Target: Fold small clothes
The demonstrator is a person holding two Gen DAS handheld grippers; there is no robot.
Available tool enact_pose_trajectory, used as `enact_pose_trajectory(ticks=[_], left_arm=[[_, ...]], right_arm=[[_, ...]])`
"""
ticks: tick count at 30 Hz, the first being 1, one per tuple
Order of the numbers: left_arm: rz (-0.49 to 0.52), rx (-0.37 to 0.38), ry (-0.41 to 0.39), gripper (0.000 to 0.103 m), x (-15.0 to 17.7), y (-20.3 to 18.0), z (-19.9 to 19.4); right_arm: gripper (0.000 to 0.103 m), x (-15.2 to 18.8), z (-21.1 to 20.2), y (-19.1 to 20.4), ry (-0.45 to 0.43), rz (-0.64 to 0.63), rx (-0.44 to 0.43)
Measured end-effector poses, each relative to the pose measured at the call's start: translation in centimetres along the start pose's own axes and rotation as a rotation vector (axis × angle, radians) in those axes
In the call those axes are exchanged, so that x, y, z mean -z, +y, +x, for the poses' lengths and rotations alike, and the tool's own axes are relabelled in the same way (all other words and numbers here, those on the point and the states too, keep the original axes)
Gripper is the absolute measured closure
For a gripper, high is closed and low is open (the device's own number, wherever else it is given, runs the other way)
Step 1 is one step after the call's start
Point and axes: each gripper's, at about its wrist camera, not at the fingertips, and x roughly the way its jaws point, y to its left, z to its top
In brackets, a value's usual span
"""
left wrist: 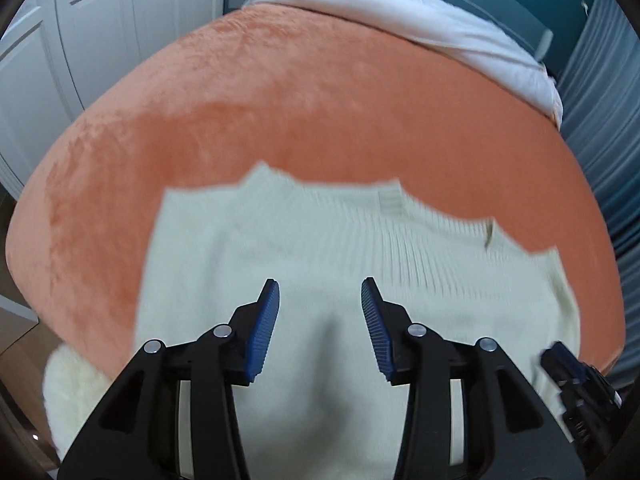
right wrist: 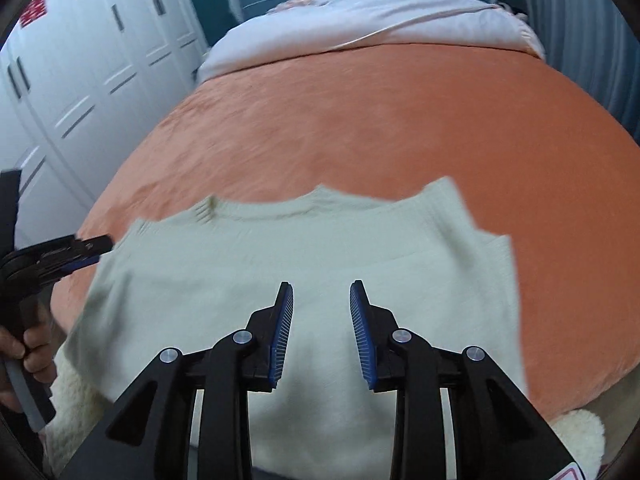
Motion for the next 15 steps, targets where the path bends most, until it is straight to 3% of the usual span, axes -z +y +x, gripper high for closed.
enact_pose_trajectory(ticks=[2, 5, 7, 9, 12, 15], left_arm=[[0.019, -0.054, 0.058, 0.062, 1.6, -0.1, 1.9], [0.073, -0.091, 0.010, 0.060, 2.6, 0.0, 1.3], [0.078, -0.117, 0.018, 0.060, 2.8, 0.3, 0.8], [0.010, -0.093, 0.038, 0.060, 2.9, 1.7, 0.7], [-0.031, -0.083, 0.033, 0.058, 3.4, 2.9, 0.7], [-0.016, -0.107, 0.032, 0.058, 3.9, 2.6, 0.3]], right_arm=[[0.080, 1.6, 2.4, 0.7, 0.077, -0.016, 0.027], [0.089, 2.6, 1.7, -1.4, 0.075, 0.070, 0.014], [0.087, 2.6, -0.3, -2.8, 0.047, 0.118, 0.080], [0.086, 3.3, -1.9, -5.2, 0.023, 0.171, 0.158], [0.090, 5.3, -1.1, -8.6, 0.089, 0.209, 0.326], [0.092, 5.7, -0.8, -9.6, 0.091, 0.253, 0.289]])
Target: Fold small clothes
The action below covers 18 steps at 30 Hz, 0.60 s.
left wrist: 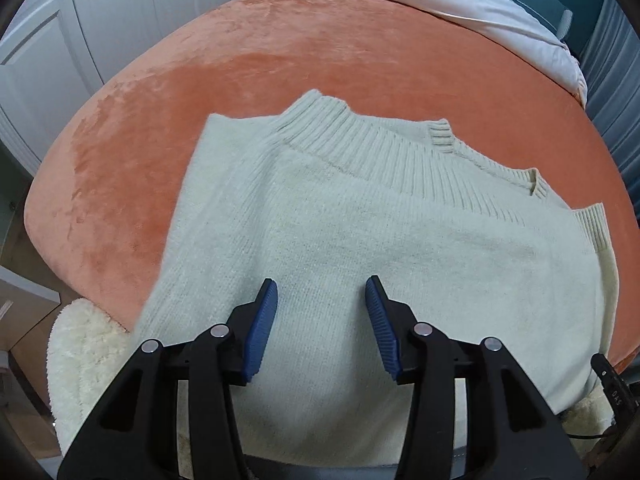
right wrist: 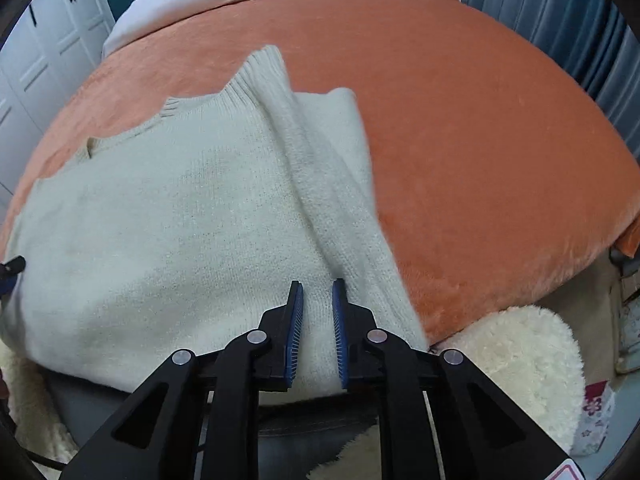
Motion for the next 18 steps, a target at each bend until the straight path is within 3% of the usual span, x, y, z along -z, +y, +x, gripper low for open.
enact_pose_trajectory(ticks=[6, 18], left_arm=[[-0.010, -0.009, 0.013, 0.056, 0.6, 0.1, -0.2], [0.002, -0.049, 0.002, 0.052, 1.2, -0.4, -0.3]], right_arm=[[0.089, 0.3, -1.2, 1.3, -0.010, -0.067, 0.063], [0.089, 1.0, -2.1, -0.4, 0.002, -0.019, 0.026]])
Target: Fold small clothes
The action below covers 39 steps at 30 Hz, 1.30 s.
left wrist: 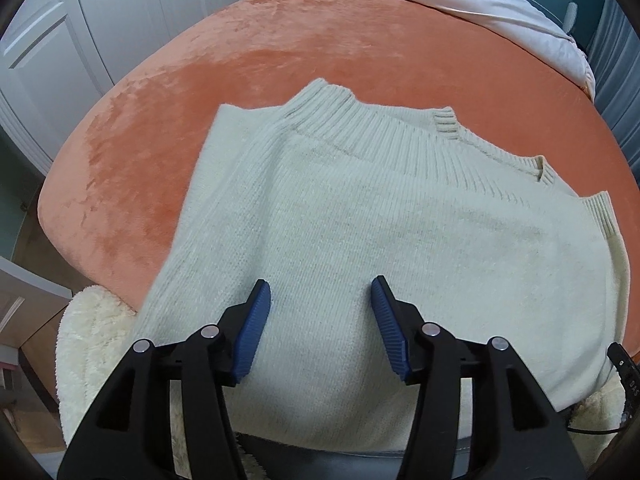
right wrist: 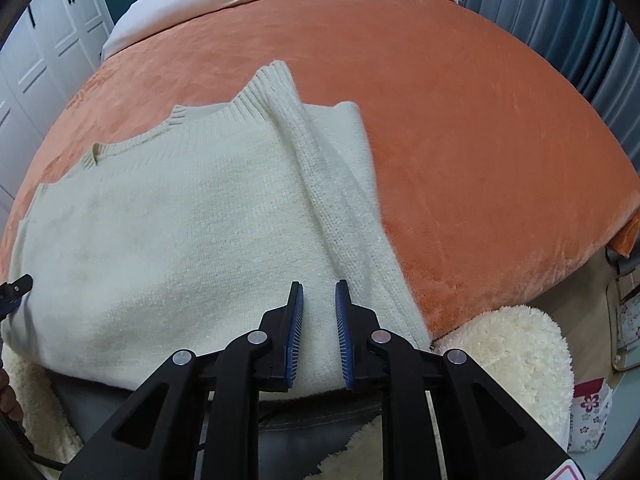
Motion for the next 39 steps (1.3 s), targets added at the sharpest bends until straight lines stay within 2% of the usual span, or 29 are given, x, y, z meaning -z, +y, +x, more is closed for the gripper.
enact_pose_trajectory(ticks=[6, 10, 12, 14, 18, 20, 22, 24, 26, 28, 31, 33, 36, 39], left_arm=[[0.003, -0.004, -0.002, 0.052, -0.1, 0.1, 0.1], [0.004, -0.010, 0.000, 0.051, -0.1, 0.0, 0.2], [0.004, -0.008, 0.001, 0.051, -0.1, 0.1, 0.2], [0.002, 0.000, 0.006, 0.051, -0.1, 0.2, 0.3], [-0.011, 0.007, 0.005, 0.048, -0.1, 0.4, 0.5], [-0.011, -0.004, 0.003, 0.046, -0.2, 0.2, 0.7], [-0.009, -0.007, 0.006, 0.046, -0.3, 0.1, 0.7], [-0.020, 0.012, 0.012, 0.046, -0.4, 0.5, 0.4], [-0.054, 0.055, 0.008, 0.046, -0.4, 1.4, -0.3], [-0.093, 0.088, 0.000, 0.046, -0.2, 2.4, -0.9], [-0.130, 0.102, -0.013, 0.046, 0.1, 3.6, -1.6], [-0.155, 0.109, -0.013, 0.046, 0.1, 4.5, -1.8], [-0.166, 0.128, -0.005, 0.046, 0.0, 5.2, -1.8], [-0.173, 0.152, -0.001, 0.046, 0.0, 5.7, -2.1]], right_arm=[[0.089, -1.0, -1.0, -0.7, -0.040, 0.015, -0.007], [0.089, -1.8, 0.9, -1.5, -0.018, 0.008, 0.054], [0.084, -2.1, 2.8, -1.8, 0.004, -0.010, 0.074], [0.083, -2.6, 2.1, -1.7, 0.000, -0.002, 0.075], [0.083, -2.7, -1.2, -1.4, -0.086, 0.013, 0.031], [0.083, -2.3, -0.4, -0.9, -0.072, -0.028, 0.059], [0.082, -1.9, 2.3, -0.8, 0.000, -0.053, 0.096], [0.071, -2.0, 3.2, -1.5, -0.004, -0.009, 0.083], [0.076, -2.8, 1.9, -2.0, -0.002, 0.055, 0.054], [0.077, -3.2, 0.1, -2.0, -0.032, 0.086, 0.000], [0.077, -3.7, -2.1, -0.1, -0.056, 0.053, -0.085], [0.078, -3.6, -2.8, 2.7, -0.045, -0.014, -0.150], [0.078, -2.9, -3.2, 8.6, -0.023, -0.167, -0.223], [0.078, -1.0, -1.8, 14.7, 0.007, -0.318, -0.250]])
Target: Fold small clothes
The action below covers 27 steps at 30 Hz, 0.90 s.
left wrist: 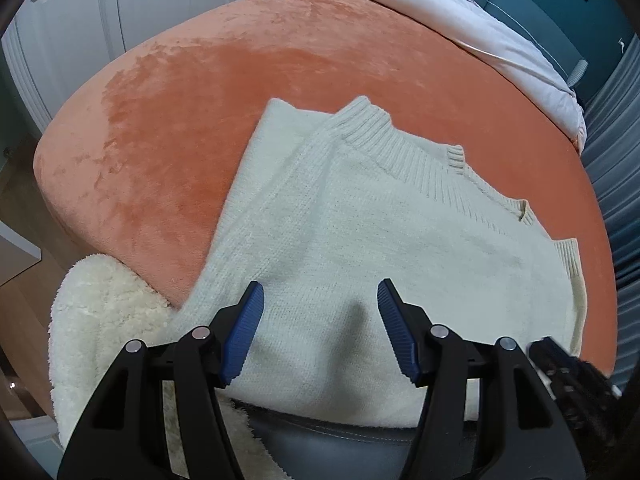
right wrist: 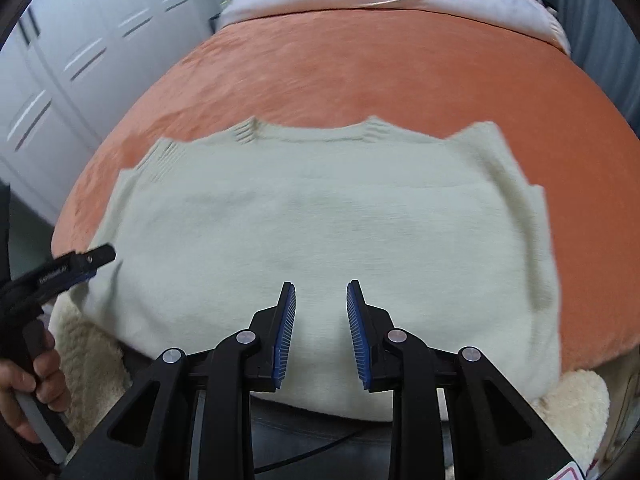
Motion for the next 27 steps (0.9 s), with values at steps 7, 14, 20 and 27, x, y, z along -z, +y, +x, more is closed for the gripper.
enact_pose_trajectory(ticks=[7, 14, 20, 27], left_arm=[[-0.111, 0.034, -0.089, 0.027, -0.1, 3.7, -3.5], [-0.295, 0.131, 0.078, 0.022, -0.4, 7.8, 2.1], [-0.204, 0.064, 0.074, 0.048, -1.1, 5.2, 3.0], [-0.020, 0.203, -0.053, 0.079, -3.2, -2.1, -5.0]], right_arm=[[0.081, -0.6, 2.2, 3.3, 0.049, -0.069, 0.046], [0.081, 0.4, 4.2, 2.4, 0.089, -0.050, 0.016], [0.081, 0.1, 4.4, 2.6, 0.075, -0.056, 0.005], [0.080, 1.5, 3.4, 1.1, 0.000, 0.012, -0.074]])
